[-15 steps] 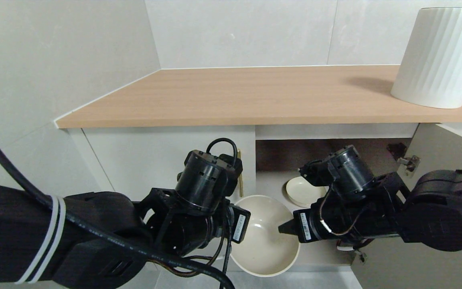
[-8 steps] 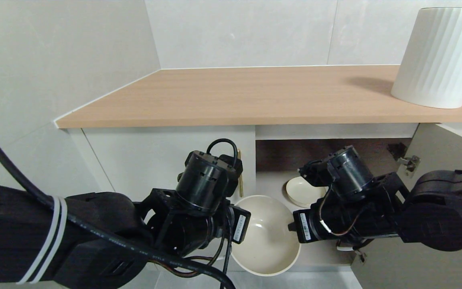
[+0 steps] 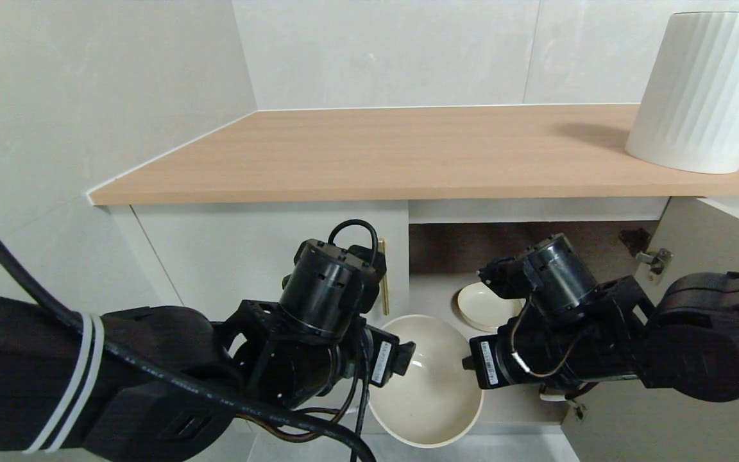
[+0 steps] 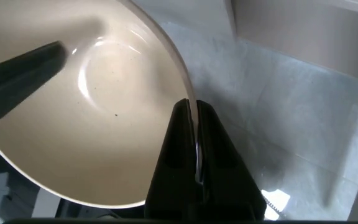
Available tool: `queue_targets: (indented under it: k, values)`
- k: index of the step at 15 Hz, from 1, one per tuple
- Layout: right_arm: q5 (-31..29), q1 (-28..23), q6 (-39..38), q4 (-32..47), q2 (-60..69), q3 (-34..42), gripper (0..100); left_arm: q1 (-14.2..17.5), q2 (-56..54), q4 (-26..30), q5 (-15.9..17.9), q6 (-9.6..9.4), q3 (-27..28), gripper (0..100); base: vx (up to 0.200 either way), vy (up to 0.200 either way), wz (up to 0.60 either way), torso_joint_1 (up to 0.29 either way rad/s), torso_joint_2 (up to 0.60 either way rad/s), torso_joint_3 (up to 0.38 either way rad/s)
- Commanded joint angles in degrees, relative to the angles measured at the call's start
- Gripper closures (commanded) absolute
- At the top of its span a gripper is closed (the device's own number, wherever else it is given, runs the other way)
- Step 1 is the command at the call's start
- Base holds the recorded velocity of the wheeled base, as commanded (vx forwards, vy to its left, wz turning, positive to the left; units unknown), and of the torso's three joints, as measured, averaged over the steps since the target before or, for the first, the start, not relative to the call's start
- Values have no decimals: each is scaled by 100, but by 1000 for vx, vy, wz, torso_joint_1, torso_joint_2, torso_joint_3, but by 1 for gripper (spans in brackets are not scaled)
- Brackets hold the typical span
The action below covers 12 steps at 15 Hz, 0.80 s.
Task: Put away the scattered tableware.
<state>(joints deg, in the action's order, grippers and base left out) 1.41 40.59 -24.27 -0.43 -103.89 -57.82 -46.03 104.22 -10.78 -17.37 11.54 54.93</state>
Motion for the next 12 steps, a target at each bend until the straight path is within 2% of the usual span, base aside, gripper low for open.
queue_targets:
  k: [1,5,7,12]
  values:
    - [-185,-131,1,-1,-53,-19,100,6,-24,-12,-3,6,9,0,0,0,0,0,0,0]
    - [-642,-834,-324,113,-307,-467,100,15,-24,-109,-126,14,9,0,0,0,0,0,0,0]
    - [-950,-1194,-544,491,-659,-933,100,24,-51,-109,-126,129,44,0,0,0,0,0,0,0]
    - [-1688,-1625,-1238,500,-1608,-1750,100,33,-68,-118,-126,155,53,0,0,0,0,0,0,0]
